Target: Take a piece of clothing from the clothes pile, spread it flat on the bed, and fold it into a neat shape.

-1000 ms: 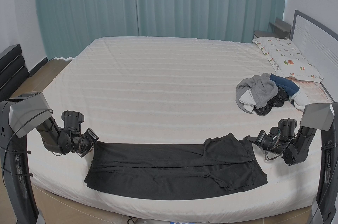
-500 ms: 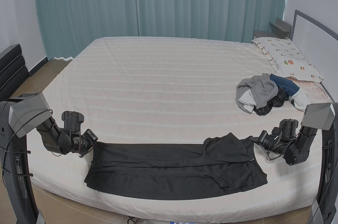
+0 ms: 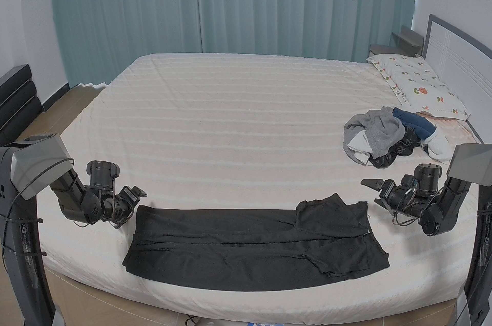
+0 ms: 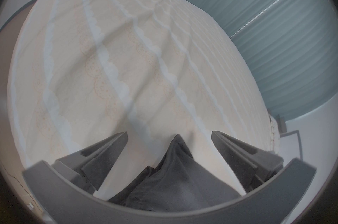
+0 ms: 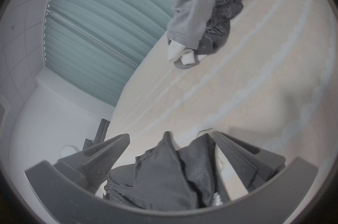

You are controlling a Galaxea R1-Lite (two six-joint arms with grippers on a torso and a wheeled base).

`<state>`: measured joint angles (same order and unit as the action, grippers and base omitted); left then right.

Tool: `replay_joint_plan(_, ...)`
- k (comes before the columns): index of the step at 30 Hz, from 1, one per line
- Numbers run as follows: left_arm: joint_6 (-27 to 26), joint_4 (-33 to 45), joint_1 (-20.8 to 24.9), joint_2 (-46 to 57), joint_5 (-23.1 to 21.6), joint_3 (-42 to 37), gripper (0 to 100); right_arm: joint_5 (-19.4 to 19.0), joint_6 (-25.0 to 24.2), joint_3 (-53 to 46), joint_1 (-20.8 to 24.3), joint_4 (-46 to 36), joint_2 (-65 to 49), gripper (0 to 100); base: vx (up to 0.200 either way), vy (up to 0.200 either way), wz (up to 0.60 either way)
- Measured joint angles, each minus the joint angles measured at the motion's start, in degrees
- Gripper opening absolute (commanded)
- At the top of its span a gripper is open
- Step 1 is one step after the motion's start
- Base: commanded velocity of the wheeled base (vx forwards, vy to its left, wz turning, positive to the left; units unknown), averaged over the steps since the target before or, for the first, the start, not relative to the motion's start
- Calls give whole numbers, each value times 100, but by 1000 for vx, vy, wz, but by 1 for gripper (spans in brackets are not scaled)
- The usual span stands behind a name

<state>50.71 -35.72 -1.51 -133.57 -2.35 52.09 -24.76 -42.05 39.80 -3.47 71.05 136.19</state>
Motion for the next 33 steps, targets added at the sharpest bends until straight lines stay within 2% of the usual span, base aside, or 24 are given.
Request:
replay_joint_plan(5, 438, -60, -77, 37, -104, 107, 100, -149, 0, -304, 334, 113, -372, 100, 0, 0, 0)
replay_joint_plan(10, 553, -167, -121, 63, -134, 173, 100, -204, 176, -400, 614, 145, -336, 100, 0, 0, 0)
replay_joint_plan(15, 573, -255, -129, 61, -144, 196, 100, -217, 573, -310, 656, 110, -28, 100, 0, 0, 0)
replay_joint_plan(30, 562, -266, -121, 55, -134, 207, 100, -228, 723, -152, 702, 90, 419, 100, 0, 0, 0)
replay_joint_plan(31, 562, -266, -121, 52, -134, 207, 100, -228, 736, -139, 705, 88, 438, 0, 0, 0, 0)
replay_joint_plan(33, 562, -266, -121, 52, -130, 207, 100, -228, 822, -116, 705, 85, 471, 0, 0, 0, 0)
